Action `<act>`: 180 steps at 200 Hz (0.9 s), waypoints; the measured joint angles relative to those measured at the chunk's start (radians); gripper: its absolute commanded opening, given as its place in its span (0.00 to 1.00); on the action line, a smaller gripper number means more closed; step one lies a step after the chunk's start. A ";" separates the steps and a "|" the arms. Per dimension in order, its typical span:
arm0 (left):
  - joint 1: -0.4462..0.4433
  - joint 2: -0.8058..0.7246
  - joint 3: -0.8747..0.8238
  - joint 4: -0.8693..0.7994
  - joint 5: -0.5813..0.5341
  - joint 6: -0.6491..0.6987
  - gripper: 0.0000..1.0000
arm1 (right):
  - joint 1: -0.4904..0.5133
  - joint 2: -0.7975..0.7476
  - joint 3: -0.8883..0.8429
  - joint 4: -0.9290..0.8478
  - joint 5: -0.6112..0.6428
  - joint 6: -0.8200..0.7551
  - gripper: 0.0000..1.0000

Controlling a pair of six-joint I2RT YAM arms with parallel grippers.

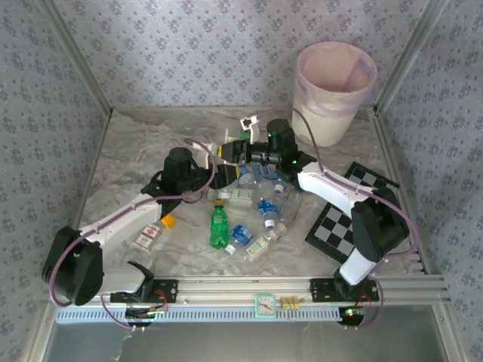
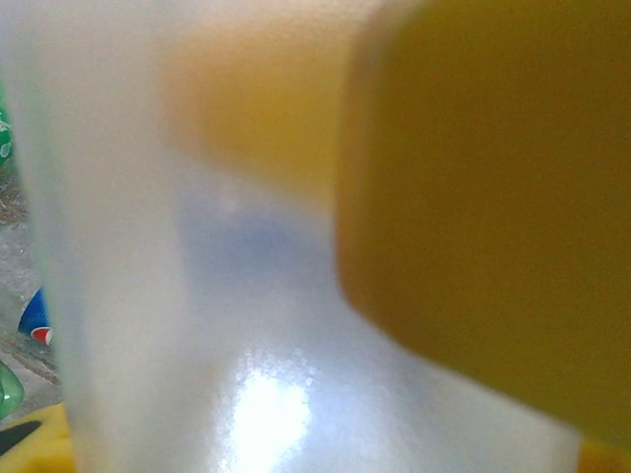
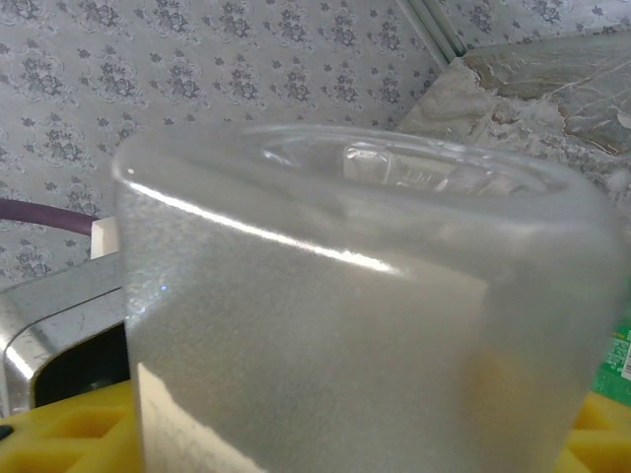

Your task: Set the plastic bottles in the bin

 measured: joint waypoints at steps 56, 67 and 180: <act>-0.006 -0.019 0.001 0.000 -0.020 0.001 0.97 | -0.006 0.000 0.000 -0.002 0.003 -0.011 0.51; -0.006 -0.035 0.001 0.000 -0.037 -0.001 0.99 | -0.009 0.000 0.000 -0.006 0.010 -0.016 0.52; 0.088 -0.161 -0.085 -0.152 -0.475 -0.125 1.00 | -0.147 -0.071 0.220 -0.472 0.331 -0.259 0.50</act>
